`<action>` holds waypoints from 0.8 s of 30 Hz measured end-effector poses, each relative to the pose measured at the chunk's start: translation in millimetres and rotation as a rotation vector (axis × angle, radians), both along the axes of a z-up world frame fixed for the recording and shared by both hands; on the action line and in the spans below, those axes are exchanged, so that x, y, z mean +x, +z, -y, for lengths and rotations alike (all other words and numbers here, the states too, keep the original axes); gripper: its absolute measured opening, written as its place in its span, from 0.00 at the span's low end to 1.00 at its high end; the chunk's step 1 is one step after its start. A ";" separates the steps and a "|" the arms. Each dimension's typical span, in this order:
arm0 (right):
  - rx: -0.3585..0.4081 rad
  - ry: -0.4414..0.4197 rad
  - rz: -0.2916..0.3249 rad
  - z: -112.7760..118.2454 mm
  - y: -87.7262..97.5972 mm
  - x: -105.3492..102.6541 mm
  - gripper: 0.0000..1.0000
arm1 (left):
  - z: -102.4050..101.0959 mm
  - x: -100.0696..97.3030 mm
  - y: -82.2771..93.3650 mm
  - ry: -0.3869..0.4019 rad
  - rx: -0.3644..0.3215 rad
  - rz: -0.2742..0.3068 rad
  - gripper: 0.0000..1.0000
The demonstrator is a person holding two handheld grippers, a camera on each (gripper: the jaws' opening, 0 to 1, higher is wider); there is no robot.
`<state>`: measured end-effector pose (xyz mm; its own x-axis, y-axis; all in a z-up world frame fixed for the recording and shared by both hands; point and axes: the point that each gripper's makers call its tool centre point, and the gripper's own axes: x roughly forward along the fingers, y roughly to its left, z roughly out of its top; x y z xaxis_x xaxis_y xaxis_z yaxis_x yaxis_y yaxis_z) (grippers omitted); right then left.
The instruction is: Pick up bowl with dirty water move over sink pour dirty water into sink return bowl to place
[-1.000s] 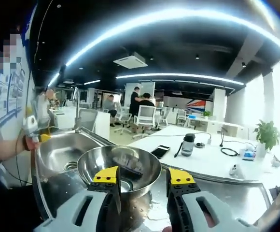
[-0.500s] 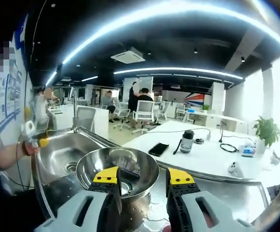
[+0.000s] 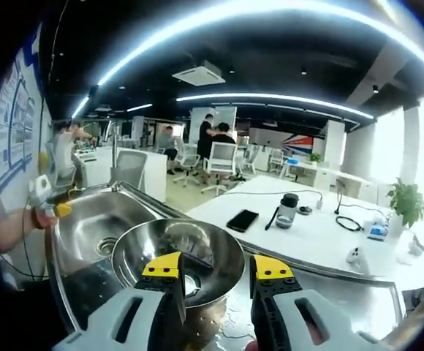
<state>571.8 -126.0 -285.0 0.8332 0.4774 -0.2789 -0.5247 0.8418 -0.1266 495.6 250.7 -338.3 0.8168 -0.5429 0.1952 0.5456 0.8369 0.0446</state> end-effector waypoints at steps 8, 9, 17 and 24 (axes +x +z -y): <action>-0.041 -0.016 -0.056 -2.5 -8.9 13.7 0.30 | 0.4 0.6 -0.4 0.000 0.005 0.000 0.48; -0.046 -0.016 -0.058 -3.0 -8.7 15.3 0.30 | 0.5 0.5 -0.5 0.000 0.007 0.000 0.48; -0.076 -0.012 -0.078 -10.4 -8.6 23.8 0.29 | 1.3 0.5 -1.9 0.003 0.028 0.004 0.49; -0.109 -0.027 -0.126 -8.2 -17.5 30.9 0.29 | -0.3 1.5 -2.0 0.010 0.025 0.003 0.49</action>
